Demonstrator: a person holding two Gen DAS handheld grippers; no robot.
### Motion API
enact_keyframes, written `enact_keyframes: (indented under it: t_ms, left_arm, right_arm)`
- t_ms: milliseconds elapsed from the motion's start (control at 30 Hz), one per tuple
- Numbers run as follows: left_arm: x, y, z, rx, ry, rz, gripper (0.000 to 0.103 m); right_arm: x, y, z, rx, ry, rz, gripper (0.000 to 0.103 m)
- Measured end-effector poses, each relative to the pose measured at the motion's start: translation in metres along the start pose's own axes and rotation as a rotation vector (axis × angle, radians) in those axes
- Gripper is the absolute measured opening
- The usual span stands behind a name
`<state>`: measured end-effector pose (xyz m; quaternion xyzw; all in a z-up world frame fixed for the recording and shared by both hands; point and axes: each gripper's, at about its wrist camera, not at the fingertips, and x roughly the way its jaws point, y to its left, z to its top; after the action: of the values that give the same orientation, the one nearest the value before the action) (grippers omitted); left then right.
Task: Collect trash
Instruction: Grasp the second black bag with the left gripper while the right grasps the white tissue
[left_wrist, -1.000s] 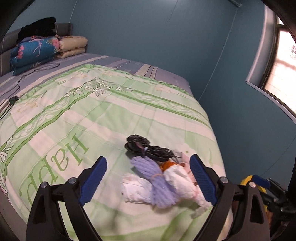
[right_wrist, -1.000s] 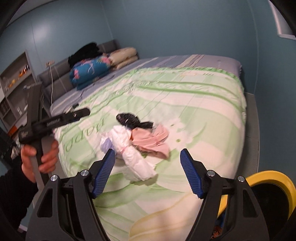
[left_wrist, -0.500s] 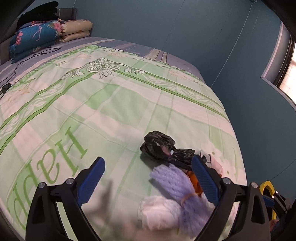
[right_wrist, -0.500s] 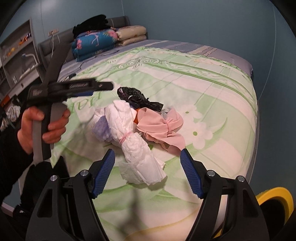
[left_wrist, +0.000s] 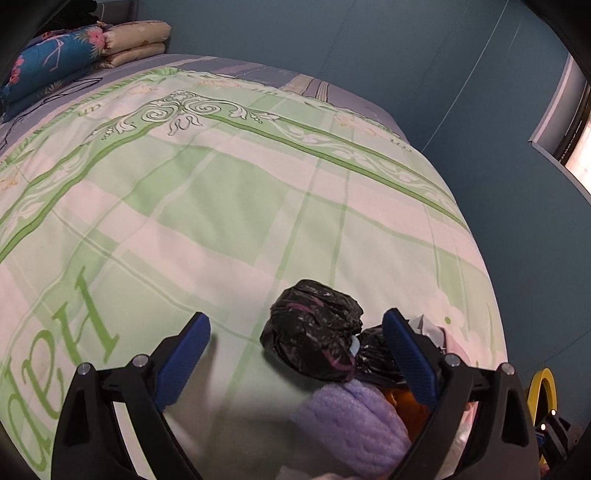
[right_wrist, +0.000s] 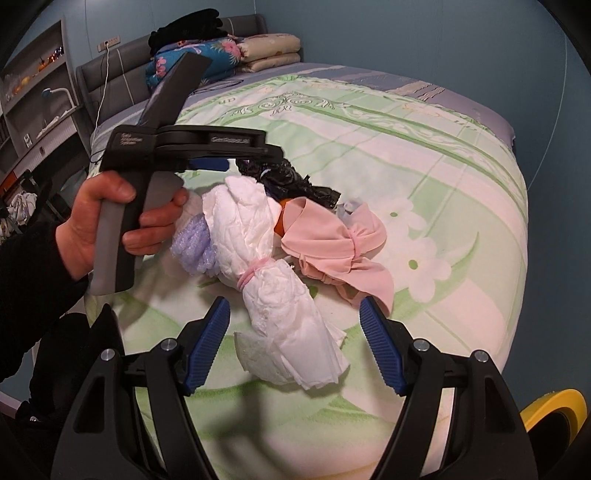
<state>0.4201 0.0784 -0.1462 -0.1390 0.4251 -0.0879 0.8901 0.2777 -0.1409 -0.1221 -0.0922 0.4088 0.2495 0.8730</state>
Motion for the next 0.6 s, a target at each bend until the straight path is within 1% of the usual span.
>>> enact_keyframes:
  t_ms: [67, 100, 133, 167, 200, 233, 267, 300, 333, 400, 467, 600]
  left_arm:
    - [0.005, -0.004, 0.000, 0.020, 0.014, -0.012, 0.079]
    - [0.008, -0.007, -0.001, 0.032, 0.024, -0.018, 0.076]
    - [0.010, -0.009, -0.001, 0.039, 0.026, -0.017, 0.070]
    - [0.011, -0.013, -0.002, 0.054, 0.030, -0.018, 0.059]
    - [0.014, -0.017, -0.003, 0.072, 0.040, -0.019, 0.055]
    - [0.015, -0.019, -0.004, 0.082, 0.043, -0.018, 0.046]
    - [0.017, -0.021, -0.005, 0.094, 0.050, -0.021, 0.045]
    - [0.017, -0.023, -0.005, 0.100, 0.052, -0.021, 0.043]
    - [0.018, -0.024, -0.006, 0.107, 0.054, -0.018, 0.038]
    - [0.018, -0.026, -0.007, 0.108, 0.050, -0.016, 0.034]
    - [0.016, -0.023, -0.005, 0.087, 0.047, -0.027, 0.029]
    - [0.011, -0.020, -0.001, 0.056, 0.034, -0.046, 0.026]
  right_arm:
    - [0.004, 0.001, -0.001, -0.001, 0.011, -0.002, 0.066]
    - [0.005, 0.001, -0.001, -0.002, 0.017, -0.002, 0.060]
    - [0.007, 0.001, -0.001, -0.003, 0.023, -0.001, 0.058]
    - [0.009, 0.001, -0.002, -0.003, 0.030, -0.002, 0.054]
    - [0.010, 0.001, -0.002, 0.002, 0.034, -0.001, 0.050]
    - [0.012, 0.000, -0.002, 0.008, 0.039, 0.003, 0.046]
    - [0.014, -0.001, -0.003, 0.013, 0.047, 0.011, 0.039]
    - [0.016, -0.002, -0.003, 0.019, 0.055, 0.017, 0.035]
    - [0.017, -0.003, -0.003, 0.023, 0.057, 0.019, 0.031]
    - [0.018, -0.003, -0.002, 0.027, 0.060, 0.020, 0.022]
    - [0.018, -0.006, -0.001, 0.037, 0.066, 0.031, 0.018]
    - [0.017, -0.008, -0.001, 0.044, 0.063, 0.030, 0.017]
